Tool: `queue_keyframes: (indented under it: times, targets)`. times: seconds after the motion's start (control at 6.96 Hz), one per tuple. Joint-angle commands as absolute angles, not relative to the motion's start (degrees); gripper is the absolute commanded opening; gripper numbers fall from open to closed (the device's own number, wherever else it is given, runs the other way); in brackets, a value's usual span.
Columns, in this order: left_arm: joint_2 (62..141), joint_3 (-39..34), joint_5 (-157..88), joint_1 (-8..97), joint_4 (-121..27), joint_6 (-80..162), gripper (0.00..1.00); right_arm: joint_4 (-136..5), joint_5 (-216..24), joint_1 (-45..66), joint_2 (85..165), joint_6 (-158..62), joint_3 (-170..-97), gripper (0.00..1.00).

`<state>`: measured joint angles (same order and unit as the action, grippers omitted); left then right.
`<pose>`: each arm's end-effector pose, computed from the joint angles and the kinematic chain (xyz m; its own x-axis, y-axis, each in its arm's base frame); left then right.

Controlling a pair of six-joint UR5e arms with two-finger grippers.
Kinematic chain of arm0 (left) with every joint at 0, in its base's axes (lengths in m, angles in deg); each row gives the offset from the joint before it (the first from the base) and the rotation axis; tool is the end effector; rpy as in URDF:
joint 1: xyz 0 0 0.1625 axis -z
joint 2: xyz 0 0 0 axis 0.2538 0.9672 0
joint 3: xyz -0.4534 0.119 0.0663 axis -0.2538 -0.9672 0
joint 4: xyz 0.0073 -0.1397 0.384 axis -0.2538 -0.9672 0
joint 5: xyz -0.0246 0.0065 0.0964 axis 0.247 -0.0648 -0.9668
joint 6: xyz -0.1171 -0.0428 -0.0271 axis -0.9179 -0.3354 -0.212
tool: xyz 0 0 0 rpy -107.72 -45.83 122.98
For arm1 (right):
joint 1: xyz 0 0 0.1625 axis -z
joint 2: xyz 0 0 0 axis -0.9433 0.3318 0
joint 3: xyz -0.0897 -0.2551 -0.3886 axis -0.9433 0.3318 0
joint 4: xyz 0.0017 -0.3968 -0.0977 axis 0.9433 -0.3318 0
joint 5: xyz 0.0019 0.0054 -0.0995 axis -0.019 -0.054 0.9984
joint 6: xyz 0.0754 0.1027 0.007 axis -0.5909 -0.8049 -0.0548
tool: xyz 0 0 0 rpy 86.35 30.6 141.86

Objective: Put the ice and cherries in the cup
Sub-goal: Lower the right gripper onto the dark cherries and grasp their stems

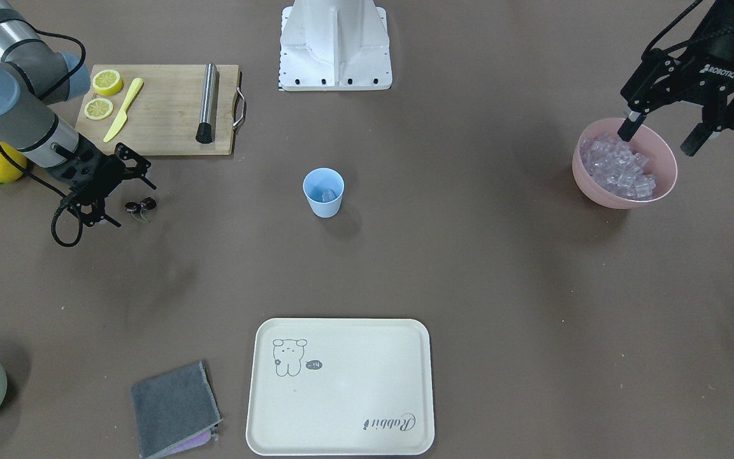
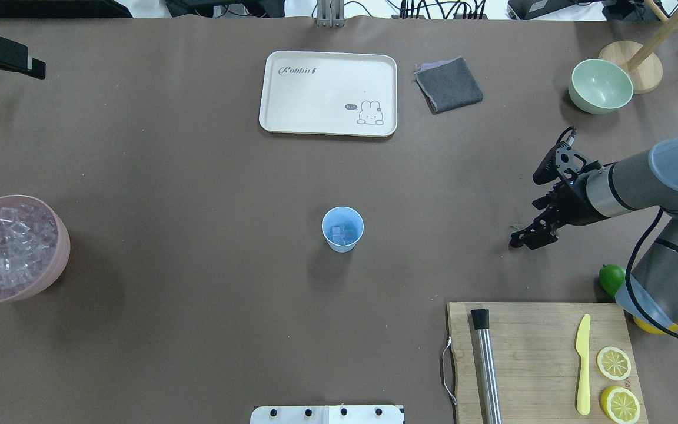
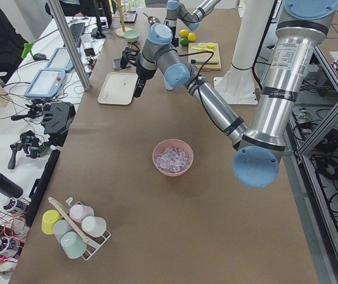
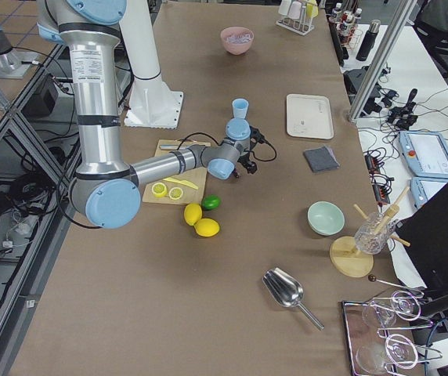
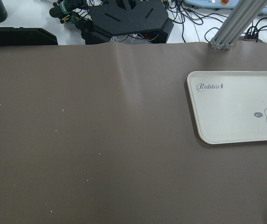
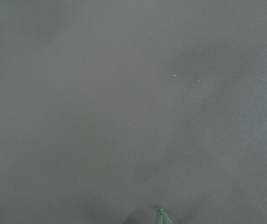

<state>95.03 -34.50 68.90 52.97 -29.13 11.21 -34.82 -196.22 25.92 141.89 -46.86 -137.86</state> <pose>0.1418 -0.5032 0.3276 0.5722 0.1472 -0.8068 0.2466 0.9074 0.3404 -0.3474 -0.4333 0.5451 0.3727 -0.7682 0.5205 0.3269 0.6336 0.7012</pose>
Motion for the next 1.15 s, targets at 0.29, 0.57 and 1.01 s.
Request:
queue_keyframes:
  times: [0.29, 0.57, 1.01]
  targets:
    - [93.64, -35.55, 68.95, 53.06, -28.95, 11.12, 0.98, -34.17, -192.21, 26.32, 144.02, -46.29, -137.29, 0.98]
    - [92.95, -35.9, 68.95, 53.06, -28.95, 11.04, 0.98, -34.17, -190.55, 27.46, 143.85, -46.99, -137.29, 0.79]
    - [92.59, -35.73, 69.03, 53.06, -28.95, 10.95, 0.98, -34.17, -190.63, 27.64, 143.93, -47.16, -137.29, 0.67]
